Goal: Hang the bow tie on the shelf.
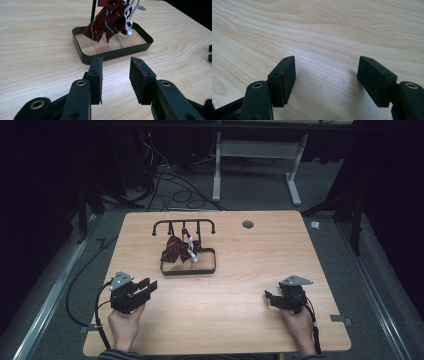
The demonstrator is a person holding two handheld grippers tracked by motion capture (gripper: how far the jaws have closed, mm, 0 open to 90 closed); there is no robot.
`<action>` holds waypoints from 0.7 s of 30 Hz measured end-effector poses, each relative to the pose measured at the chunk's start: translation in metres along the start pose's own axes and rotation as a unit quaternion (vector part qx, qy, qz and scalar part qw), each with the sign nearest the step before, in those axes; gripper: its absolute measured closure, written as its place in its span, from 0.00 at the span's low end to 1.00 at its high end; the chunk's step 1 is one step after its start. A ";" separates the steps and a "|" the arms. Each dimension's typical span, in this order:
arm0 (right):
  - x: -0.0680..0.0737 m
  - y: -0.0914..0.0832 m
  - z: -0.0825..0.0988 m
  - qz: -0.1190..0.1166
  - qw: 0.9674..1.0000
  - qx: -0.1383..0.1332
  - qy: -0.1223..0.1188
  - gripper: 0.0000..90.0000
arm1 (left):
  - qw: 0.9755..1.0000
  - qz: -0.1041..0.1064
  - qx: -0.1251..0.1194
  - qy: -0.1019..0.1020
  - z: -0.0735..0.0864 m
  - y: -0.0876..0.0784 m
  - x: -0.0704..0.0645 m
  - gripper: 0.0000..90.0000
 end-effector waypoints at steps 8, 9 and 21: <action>0.000 0.000 0.000 0.000 1.000 0.000 0.000 0.36 | 1.000 -0.002 0.004 -0.008 0.007 0.001 0.003 0.70; 0.000 0.000 0.000 0.000 1.000 0.000 0.001 0.36 | 1.000 -0.003 0.005 -0.010 0.008 0.002 0.003 0.70; 0.000 0.000 0.000 0.001 1.000 0.000 0.001 0.36 | 0.999 0.000 0.022 -0.027 0.023 0.010 0.010 0.68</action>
Point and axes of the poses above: each handheld gripper's, and its own axes: y roughly forward along the jaws, z roughly out of its underside, x roughly to its left, the point moved 3 cm from there along y, roughly forward along the jaws, and after that the axes turned 4 degrees about -y, right-handed, at the moved point
